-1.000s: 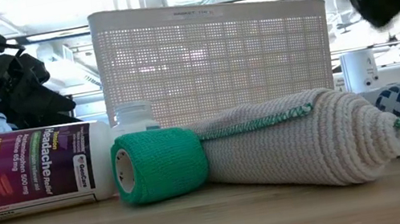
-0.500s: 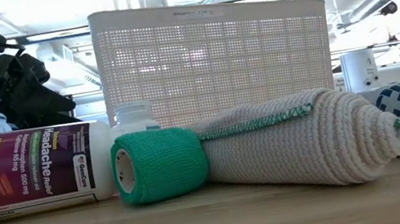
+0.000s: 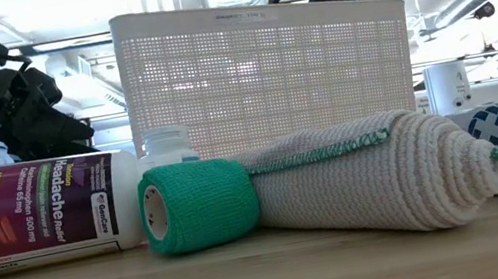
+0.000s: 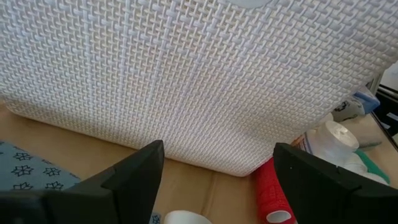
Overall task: Pick & place medical supplies in basket/bin
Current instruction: Put the white pill bottle into the white bin
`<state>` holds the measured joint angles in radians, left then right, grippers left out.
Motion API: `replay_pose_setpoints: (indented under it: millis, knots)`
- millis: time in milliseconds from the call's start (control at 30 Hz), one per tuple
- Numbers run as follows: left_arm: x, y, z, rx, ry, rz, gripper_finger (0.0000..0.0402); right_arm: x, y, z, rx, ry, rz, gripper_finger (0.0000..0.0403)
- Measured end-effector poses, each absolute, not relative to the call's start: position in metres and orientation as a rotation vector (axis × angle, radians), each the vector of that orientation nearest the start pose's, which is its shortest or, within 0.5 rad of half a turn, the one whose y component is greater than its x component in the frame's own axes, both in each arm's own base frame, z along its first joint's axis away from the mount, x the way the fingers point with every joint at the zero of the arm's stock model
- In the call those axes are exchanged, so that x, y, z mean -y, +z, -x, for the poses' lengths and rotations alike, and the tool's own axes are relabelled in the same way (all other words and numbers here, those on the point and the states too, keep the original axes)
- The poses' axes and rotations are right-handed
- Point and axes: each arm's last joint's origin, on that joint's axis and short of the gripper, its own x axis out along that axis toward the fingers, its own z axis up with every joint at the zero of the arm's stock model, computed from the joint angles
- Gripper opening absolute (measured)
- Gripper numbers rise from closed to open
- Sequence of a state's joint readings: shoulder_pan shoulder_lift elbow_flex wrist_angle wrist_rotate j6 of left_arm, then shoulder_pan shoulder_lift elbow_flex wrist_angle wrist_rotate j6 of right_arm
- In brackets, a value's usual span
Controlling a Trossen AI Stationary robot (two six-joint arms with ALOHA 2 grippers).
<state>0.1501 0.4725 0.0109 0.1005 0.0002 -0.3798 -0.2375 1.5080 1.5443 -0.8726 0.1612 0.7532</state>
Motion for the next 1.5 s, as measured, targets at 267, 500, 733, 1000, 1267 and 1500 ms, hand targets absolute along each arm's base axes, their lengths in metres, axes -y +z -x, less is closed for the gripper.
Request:
replay_pose_setpoints:
  millis: [267, 500, 733, 1000, 1267, 1500]
  knots:
    - [-0.018, 0.134, -0.120, -0.329, 0.215, 0.402, 0.0281, 0.071, 0.376, -0.307, -0.647, -0.621, -0.669, 0.0309]
    - [-0.019, 0.135, -0.120, -0.295, 0.265, 0.541, 0.0281, 0.045, 0.403, -0.296, -0.612, -0.524, -0.630, 0.0313]
    - [-0.020, 0.140, -0.122, -0.173, 0.370, 1.183, 0.0281, 0.008, 0.408, -0.290, -0.667, -0.455, -0.601, 0.0313]
    - [-0.022, 0.147, -0.123, -0.116, 0.417, 1.177, 0.0281, -0.002, 0.400, -0.290, -0.694, -0.507, -0.569, 0.0313]
    - [-0.016, 0.187, -0.127, -0.306, 0.318, 0.918, 0.0281, -0.001, 0.397, -0.292, -0.706, -0.520, -0.517, 0.0313]
    - [-0.009, 0.208, -0.114, -0.807, 0.355, 0.627, 0.0281, -0.001, 0.393, -0.293, -0.723, -0.515, -0.493, 0.0313]
